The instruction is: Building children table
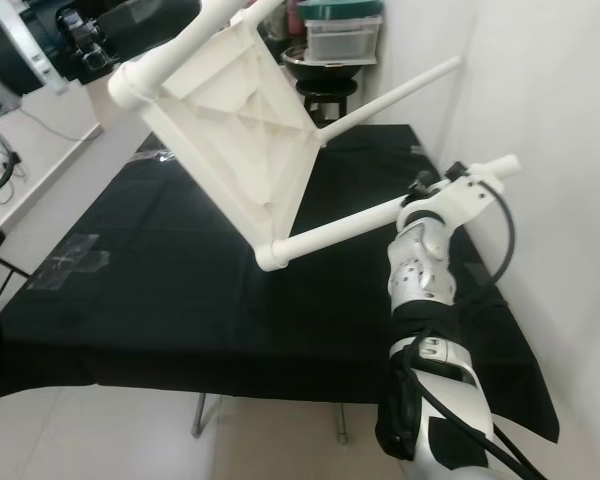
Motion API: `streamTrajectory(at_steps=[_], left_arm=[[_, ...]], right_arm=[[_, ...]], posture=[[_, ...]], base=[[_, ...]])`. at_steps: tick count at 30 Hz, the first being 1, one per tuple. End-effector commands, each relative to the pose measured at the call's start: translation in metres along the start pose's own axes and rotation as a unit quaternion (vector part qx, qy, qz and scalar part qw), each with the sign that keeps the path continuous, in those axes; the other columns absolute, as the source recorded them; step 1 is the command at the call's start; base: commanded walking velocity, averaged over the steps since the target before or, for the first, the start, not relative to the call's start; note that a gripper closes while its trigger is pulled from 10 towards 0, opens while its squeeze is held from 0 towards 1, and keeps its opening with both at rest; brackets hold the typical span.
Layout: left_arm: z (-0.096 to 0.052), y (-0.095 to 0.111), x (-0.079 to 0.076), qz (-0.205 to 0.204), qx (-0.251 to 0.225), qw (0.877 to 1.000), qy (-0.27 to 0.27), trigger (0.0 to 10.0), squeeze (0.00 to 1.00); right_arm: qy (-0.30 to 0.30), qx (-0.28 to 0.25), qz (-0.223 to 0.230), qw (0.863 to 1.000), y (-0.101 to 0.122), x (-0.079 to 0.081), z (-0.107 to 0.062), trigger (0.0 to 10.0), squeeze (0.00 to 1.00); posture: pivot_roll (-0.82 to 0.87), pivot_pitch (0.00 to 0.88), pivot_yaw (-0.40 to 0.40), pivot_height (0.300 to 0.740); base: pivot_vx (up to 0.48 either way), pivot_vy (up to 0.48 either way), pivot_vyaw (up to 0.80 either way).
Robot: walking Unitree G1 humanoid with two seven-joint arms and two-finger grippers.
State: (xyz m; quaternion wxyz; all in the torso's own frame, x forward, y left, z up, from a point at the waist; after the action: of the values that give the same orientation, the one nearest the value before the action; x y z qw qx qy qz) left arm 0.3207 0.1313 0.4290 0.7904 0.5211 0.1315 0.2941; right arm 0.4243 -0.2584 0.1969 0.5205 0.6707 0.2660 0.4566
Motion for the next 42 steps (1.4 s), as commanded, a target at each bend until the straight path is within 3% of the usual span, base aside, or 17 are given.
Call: streamTrajectory(at_steps=[1, 5, 12, 15, 18, 20, 22, 24, 26, 31, 34, 35, 36, 37, 38, 39, 42], left_arm=[[-0.012, -0.006, -0.004, -0.015, 0.005, 1.000, 0.023, 10.0, 0.00], [-0.016, -0.008, -0.007, -0.022, 0.004, 0.999, 0.034, 10.0, 0.00], [-0.030, -0.012, -0.017, -0.030, 0.009, 0.998, 0.062, 10.0, 0.00], [-0.034, -0.010, -0.022, -0.031, 0.006, 0.997, 0.070, 10.0, 0.00], [-0.036, -0.008, -0.023, -0.034, 0.002, 0.997, 0.076, 10.0, 0.00], [-0.036, -0.008, -0.023, -0.034, 0.001, 0.996, 0.078, 10.0, 0.00], [-0.038, -0.009, -0.024, -0.039, -0.002, 0.996, 0.081, 10.0, 0.00], [-0.038, -0.010, -0.024, -0.043, -0.004, 0.996, 0.082, 10.0, 0.00], [-0.038, -0.010, -0.024, -0.043, -0.004, 0.996, 0.082, 10.0, 0.00], [-0.038, -0.011, -0.024, -0.042, -0.010, 0.995, 0.085, 10.0, 0.00], [-0.039, -0.011, -0.023, -0.039, -0.011, 0.995, 0.087, 10.0, 0.00], [-0.039, -0.010, -0.023, -0.035, -0.012, 0.995, 0.090, 10.0, 0.00], [-0.039, -0.010, -0.023, -0.035, -0.012, 0.995, 0.090, 10.0, 0.00], [-0.041, -0.009, -0.022, -0.031, -0.013, 0.995, 0.093, 10.0, 0.00], [-0.041, -0.009, -0.022, -0.031, -0.013, 0.995, 0.093, 10.0, 0.00], [-0.041, -0.008, -0.021, -0.029, -0.016, 0.995, 0.096, 10.0, 0.00], [-0.042, -0.008, -0.020, -0.027, -0.017, 0.995, 0.096, 10.0, 0.00]], right_arm=[[-0.094, 0.344, -0.245, 0.901, -0.195, -0.124, -0.088, 10.0, 1.00], [-0.090, 0.336, -0.244, 0.905, -0.192, -0.123, -0.086, 10.0, 1.00], [-0.144, 0.315, -0.235, 0.908, -0.174, -0.148, -0.078, 10.0, 1.00], [-0.085, 0.273, -0.198, 0.938, -0.161, -0.114, -0.060, 10.0, 1.00], [-0.051, 0.243, -0.180, 0.952, -0.149, -0.092, -0.050, 10.0, 1.00], [-0.035, 0.227, -0.183, 0.956, -0.142, -0.081, -0.045, 10.0, 1.00], [0.007, 0.154, -0.223, 0.962, -0.114, -0.048, -0.033, 10.0, 1.00], [0.028, 0.086, -0.262, 0.961, -0.087, -0.025, -0.027, 10.0, 1.00], [0.028, 0.086, -0.262, 0.961, -0.087, -0.025, -0.027, 10.0, 1.00], [0.003, -0.050, -0.321, 0.946, -0.026, 0.002, -0.020, 10.0, 1.00], [-0.004, -0.079, -0.333, 0.940, -0.012, 0.006, -0.019, 10.0, 0.99], [-0.007, -0.096, -0.327, 0.940, 0.000, 0.008, -0.018, 10.0, 0.70], [-0.007, -0.096, -0.327, 0.940, 0.000, 0.008, -0.018, 10.0, 0.70], [-0.006, -0.122, -0.323, 0.939, 0.018, 0.012, -0.017, 10.0, 0.45], [-0.006, -0.122, -0.323, 0.939, 0.018, 0.012, -0.017, 10.0, 0.45], [0.007, -0.151, -0.322, 0.935, 0.036, 0.018, -0.021, 10.0, 0.34], [0.015, -0.162, -0.326, 0.931, 0.043, 0.021, -0.023, 10.0, 0.32]], posture=[[0.19, 0.551, 0.042, 0.740], [0.19, 0.557, 0.040, 0.740], [0.18, 0.569, 0.033, 0.740], [0.17, 0.566, 0.026, 0.740], [0.17, 0.566, 0.026, 0.740], [0.15, 0.562, 0.024, 0.740], [0.13, 0.551, 0.014, 0.740], [0.11, 0.543, 0.010, 0.740], [0.11, 0.543, 0.010, 0.740], [0.11, 0.519, -0.001, 0.740], [0.11, 0.509, -0.005, 0.740], [0.11, 0.503, -0.006, 0.740], [0.11, 0.503, -0.006, 0.740], [0.10, 0.495, -0.009, 0.740], [0.10, 0.495, -0.009, 0.740], [0.09, 0.478, -0.013, 0.740], [0.09, 0.478, -0.013, 0.740]], base=[[0.000, 0.000, 0.00], [0.000, 0.000, 0.00], [0.000, 0.000, 0.00], [0.000, 0.000, 0.00], [0.000, 0.000, 0.00], [0.000, 0.000, 0.00], [0.000, 0.000, 0.00], [0.000, 0.000, 0.00], [0.000, 0.000, 0.00], [0.000, 0.000, 0.00], [0.000, 0.000, 0.00], [0.000, 0.000, 0.00], [0.000, 0.000, 0.00], [0.000, 0.000, 0.00], [0.000, 0.000, 0.00], [0.000, 0.000, 0.00], [0.000, 0.000, 0.00]])
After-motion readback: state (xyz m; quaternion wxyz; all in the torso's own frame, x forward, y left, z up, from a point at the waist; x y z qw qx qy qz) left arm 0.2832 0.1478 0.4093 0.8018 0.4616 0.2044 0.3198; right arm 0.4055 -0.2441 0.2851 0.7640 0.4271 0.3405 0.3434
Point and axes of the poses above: a point about 5 cm out from each wrist's last joint towards the gripper, its own z axis pointing out of the wrist towards the gripper, its own y axis along the axis of the wrist's last joint, x = y × z, the point moved 4 cm from there along z, pointing out of the wrist towards the gripper, and after that the axes turned 7 degrees about -z, right-handed, at the moved point
